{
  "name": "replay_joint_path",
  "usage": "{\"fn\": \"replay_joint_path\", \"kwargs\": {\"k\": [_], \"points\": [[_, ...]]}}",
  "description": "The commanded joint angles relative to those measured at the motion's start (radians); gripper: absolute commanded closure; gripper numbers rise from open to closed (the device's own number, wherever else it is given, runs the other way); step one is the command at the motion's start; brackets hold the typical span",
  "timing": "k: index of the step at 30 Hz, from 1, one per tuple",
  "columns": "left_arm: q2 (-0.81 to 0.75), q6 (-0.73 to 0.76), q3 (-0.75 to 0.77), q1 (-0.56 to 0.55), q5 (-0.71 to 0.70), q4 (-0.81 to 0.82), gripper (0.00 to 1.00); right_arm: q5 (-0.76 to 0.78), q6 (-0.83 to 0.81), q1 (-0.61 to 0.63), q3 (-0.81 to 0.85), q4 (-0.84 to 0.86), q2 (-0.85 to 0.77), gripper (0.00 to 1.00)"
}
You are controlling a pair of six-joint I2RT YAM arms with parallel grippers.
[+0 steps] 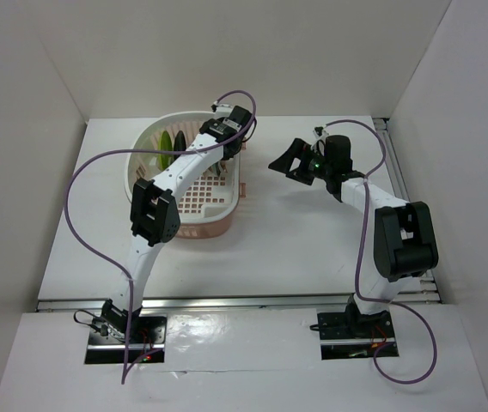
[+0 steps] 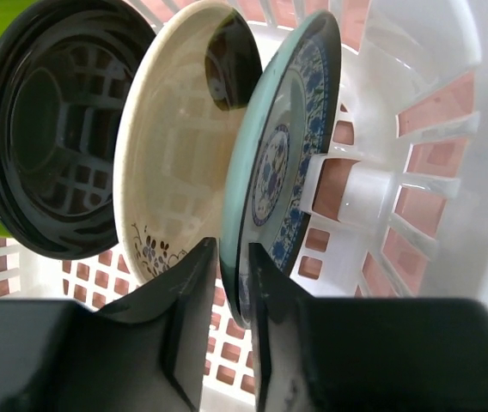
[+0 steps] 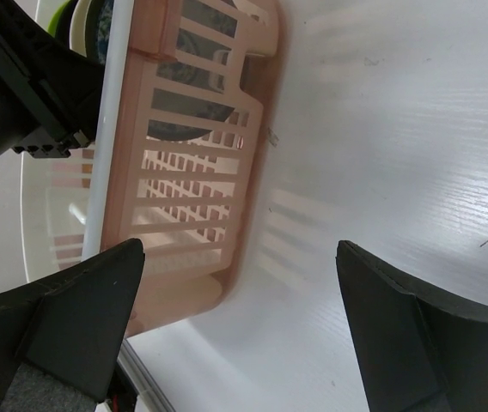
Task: Load the plates into the dish rack
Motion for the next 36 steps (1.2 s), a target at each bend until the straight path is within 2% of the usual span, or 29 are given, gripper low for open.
{"fn": "replay_joint_path", "kwargs": {"k": [1, 9, 25, 36], "points": [[-0.003, -0.011, 0.003, 0.003, 0.006, 0.020, 0.64, -0.017, 0.011, 0.006, 0.018, 0.064, 0.002, 0.00], [-0.021, -0.011, 0.003, 0.003, 0.006, 0.020, 0.55, -0.027, 0.011, 0.006, 0.009, 0.073, -0.007, 0.00], [-0.069, 0.033, 0.013, -0.006, 0.015, 0.054, 0.52, -0.036, 0.030, 0.006, 0.009, 0.093, -0.007, 0.00], [-0.173, 0.086, 0.031, -0.015, -0.036, 0.082, 0.46, -0.045, 0.030, 0.006, 0.009, 0.093, 0.004, 0.00]]}}
